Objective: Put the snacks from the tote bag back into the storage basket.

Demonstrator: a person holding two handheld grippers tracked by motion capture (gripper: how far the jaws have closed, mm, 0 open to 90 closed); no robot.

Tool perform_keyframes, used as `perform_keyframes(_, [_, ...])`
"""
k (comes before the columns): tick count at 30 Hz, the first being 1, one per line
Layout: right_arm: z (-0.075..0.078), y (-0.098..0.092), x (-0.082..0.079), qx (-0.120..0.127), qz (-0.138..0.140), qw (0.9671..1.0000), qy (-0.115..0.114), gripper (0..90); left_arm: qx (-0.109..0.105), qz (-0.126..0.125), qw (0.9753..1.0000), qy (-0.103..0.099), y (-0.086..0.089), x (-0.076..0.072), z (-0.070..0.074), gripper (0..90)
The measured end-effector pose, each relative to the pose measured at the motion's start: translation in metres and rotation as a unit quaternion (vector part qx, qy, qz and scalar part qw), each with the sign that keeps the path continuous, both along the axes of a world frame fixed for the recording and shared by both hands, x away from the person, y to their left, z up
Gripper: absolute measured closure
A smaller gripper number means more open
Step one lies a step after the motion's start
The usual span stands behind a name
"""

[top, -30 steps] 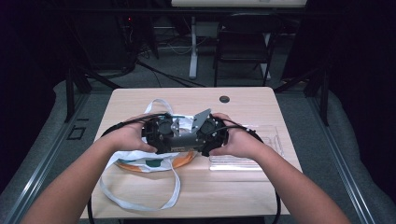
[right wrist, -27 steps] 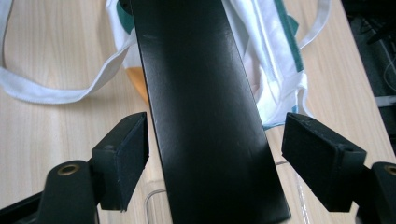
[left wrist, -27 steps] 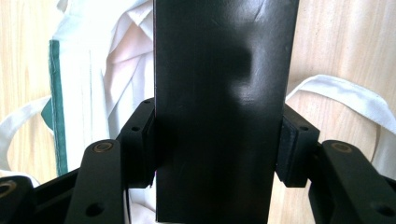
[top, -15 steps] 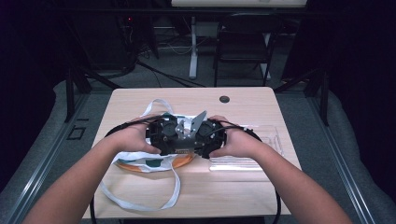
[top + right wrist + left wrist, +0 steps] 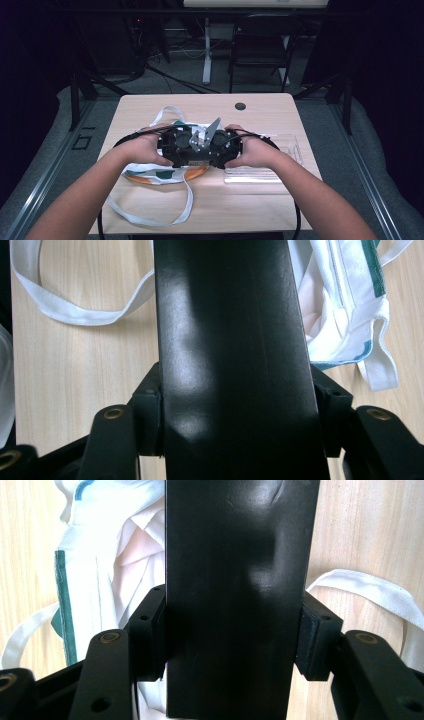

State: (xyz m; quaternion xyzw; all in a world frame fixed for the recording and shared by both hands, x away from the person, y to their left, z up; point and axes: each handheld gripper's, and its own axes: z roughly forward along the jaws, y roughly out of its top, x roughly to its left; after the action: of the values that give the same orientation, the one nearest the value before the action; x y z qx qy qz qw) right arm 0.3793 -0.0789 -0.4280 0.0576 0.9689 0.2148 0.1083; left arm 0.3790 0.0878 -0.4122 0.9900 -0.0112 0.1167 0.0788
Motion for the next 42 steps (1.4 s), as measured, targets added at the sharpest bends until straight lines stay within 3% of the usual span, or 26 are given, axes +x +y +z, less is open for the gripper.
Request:
perform_keyframes(12, [0.002, -0.004, 0.000, -0.005, 0.013, 0.9999, 0.002, 42.1, -0.019, 0.010, 0.9997, 0.012, 0.001, 0.002, -0.001, 41.1])
perform_keyframes(18, [0.003, -0.008, 0.000, 0.015, 0.004, 0.9999, -0.002, 42.4, -0.040, 0.005, 0.9991, 0.008, 0.003, 0.004, -0.001, 39.8])
perform_keyframes(21, [0.005, -0.010, 0.001, 0.012, 0.009, 0.9999, -0.001, 42.5, -0.046, 0.012, 0.9988, 0.012, 0.003, 0.004, 0.000, 39.7])
perform_keyframes(23, [0.004, -0.011, 0.000, 0.019, 0.005, 0.9998, -0.001, 42.5, -0.042, 0.021, 0.9987, 0.017, 0.002, 0.005, 0.001, 39.3])
perform_keyframes(29, [0.007, -0.014, 0.001, 0.012, 0.011, 0.9999, 0.000, 42.5, -0.049, 0.026, 0.9983, 0.017, 0.001, 0.004, 0.000, 37.2])
perform_keyframes(30, [0.006, -0.014, 0.000, 0.021, 0.005, 0.9998, 0.002, 42.5, -0.047, 0.028, 0.9984, 0.014, 0.001, 0.005, 0.000, 37.0])
perform_keyframes(31, [0.008, -0.015, 0.001, 0.011, 0.009, 0.9999, 0.002, 42.4, -0.047, 0.029, 0.9984, 0.013, 0.001, 0.005, 0.000, 36.3])
perform_keyframes(42, [0.009, -0.023, 0.004, 0.009, 0.001, 1.0000, 0.001, 42.4, -0.061, 0.042, 0.9972, 0.011, 0.002, 0.005, 0.002, 27.8])
